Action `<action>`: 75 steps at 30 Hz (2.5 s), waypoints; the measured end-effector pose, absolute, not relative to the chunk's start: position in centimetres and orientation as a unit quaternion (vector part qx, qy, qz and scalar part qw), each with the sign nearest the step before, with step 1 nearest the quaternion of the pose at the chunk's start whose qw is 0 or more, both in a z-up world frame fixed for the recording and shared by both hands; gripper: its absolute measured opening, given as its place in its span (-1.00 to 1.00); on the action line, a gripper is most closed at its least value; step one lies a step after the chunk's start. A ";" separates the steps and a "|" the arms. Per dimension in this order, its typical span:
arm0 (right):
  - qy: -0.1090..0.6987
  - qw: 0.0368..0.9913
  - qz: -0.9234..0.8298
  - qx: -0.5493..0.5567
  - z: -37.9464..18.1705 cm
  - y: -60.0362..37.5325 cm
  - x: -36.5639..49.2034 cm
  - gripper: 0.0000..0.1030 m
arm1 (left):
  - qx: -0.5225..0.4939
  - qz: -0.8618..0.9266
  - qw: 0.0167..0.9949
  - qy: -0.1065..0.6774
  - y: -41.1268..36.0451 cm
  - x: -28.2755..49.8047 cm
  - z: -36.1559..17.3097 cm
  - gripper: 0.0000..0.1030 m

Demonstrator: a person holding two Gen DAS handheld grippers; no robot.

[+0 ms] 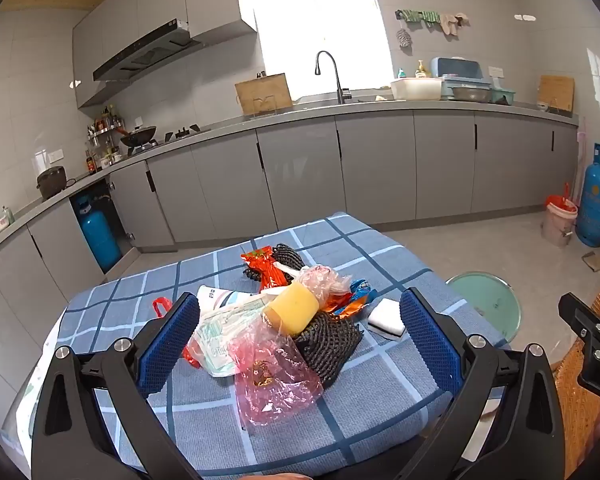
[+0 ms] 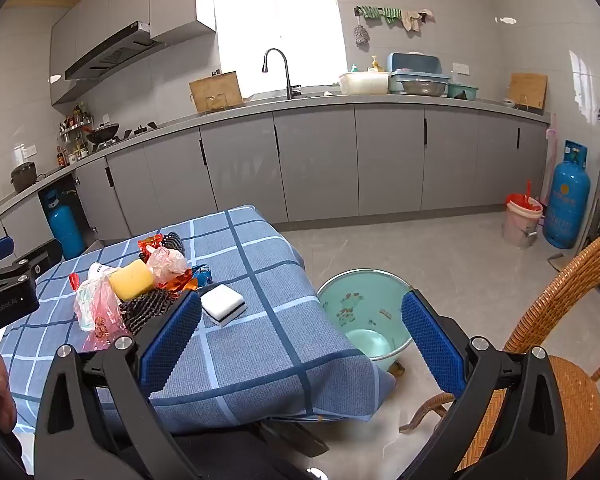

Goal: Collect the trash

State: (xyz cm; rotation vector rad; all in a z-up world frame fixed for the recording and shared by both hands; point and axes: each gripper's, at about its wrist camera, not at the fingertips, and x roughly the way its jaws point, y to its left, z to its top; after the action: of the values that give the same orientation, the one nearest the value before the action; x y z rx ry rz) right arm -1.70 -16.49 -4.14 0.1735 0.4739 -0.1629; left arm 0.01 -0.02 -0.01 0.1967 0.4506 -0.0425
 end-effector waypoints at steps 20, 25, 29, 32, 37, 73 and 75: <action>0.235 0.965 -0.081 0.082 -4.1 -16.3 -1.6 0.91 | 0.094 -0.020 0.971 0.218 0.1 -0.3 0.1 0.91; 0.235 0.965 -0.081 0.083 -4.2 -16.2 -1.6 0.91 | 0.094 -0.020 0.971 0.217 0.1 0.0 0.2 0.91; 0.235 0.965 -0.081 0.083 -4.2 -16.2 -1.6 0.91 | 0.094 -0.019 0.971 0.217 0.2 0.0 0.3 0.91; 0.235 0.965 -0.080 0.083 -4.3 -16.2 -1.5 0.91 | 0.094 -0.019 0.971 0.217 0.3 0.1 0.3 0.91; 0.235 0.965 -0.080 0.083 -4.4 -16.1 -1.6 0.91 | 0.094 -0.019 0.972 0.217 0.3 0.1 0.3 0.91; 0.237 0.965 -0.081 0.083 -4.3 -15.9 -1.3 0.91 | 0.093 -0.019 0.972 0.216 0.2 0.1 0.1 0.91; 0.237 0.965 -0.081 0.082 -4.4 -15.8 -1.2 0.91 | 0.094 -0.019 0.972 0.216 0.2 0.1 0.1 0.91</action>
State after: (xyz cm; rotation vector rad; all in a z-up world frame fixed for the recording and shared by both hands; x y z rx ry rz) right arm -1.24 -15.80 -4.38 0.1667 0.4804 -0.1634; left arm 0.11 0.20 0.13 0.1889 0.4360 -0.0392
